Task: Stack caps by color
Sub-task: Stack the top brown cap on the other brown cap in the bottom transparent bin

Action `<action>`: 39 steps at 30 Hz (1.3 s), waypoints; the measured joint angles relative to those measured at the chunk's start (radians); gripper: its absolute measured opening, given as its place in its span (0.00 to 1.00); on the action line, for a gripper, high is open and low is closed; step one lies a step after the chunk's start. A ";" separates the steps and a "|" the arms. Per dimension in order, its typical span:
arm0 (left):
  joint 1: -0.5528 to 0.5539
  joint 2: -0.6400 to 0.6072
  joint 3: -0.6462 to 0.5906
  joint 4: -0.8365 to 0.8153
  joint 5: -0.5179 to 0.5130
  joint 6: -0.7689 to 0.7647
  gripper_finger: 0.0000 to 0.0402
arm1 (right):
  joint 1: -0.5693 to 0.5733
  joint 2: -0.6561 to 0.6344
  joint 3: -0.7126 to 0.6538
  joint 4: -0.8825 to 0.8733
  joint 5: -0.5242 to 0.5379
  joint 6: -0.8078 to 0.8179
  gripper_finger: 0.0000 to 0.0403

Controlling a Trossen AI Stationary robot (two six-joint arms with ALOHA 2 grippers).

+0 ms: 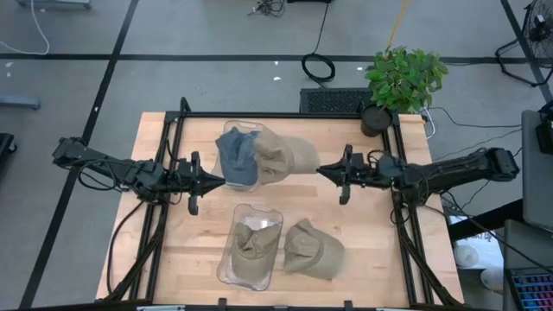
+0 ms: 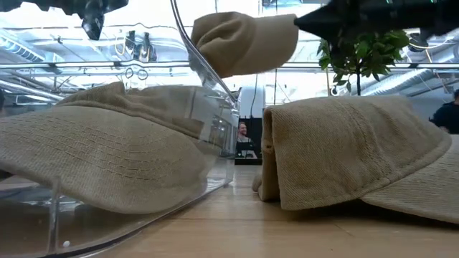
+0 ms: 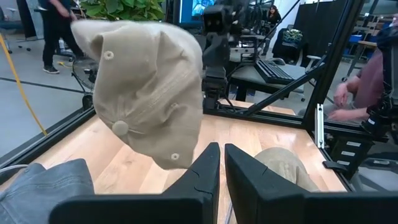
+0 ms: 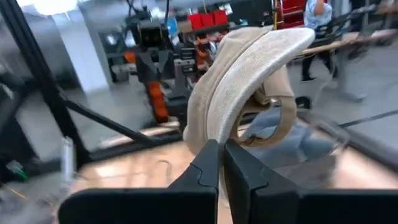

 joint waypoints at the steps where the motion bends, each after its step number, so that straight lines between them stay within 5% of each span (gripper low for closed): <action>1: 0.000 0.000 0.000 0.000 0.000 0.000 0.08 | 0.008 0.002 0.028 -0.034 0.025 -0.038 0.00; 9: 0.000 0.000 0.000 0.000 0.000 0.000 0.08 | 0.040 0.012 0.080 -0.052 0.134 -0.189 0.00; 18: 0.000 0.010 0.000 0.152 -0.001 0.020 0.08 | 0.059 0.013 0.073 -0.024 0.085 -0.187 0.00; 28: 0.024 0.160 0.000 0.291 -0.056 0.005 0.08 | 0.060 0.048 0.072 0.023 0.019 -0.186 0.00; 33: 0.082 0.247 0.001 0.359 -0.063 -0.159 0.08 | 0.060 0.073 0.072 0.059 -0.007 -0.189 0.00; 39: 0.147 0.290 0.003 0.360 -0.049 -0.323 0.27 | 0.060 0.074 0.072 0.123 -0.006 -0.220 0.00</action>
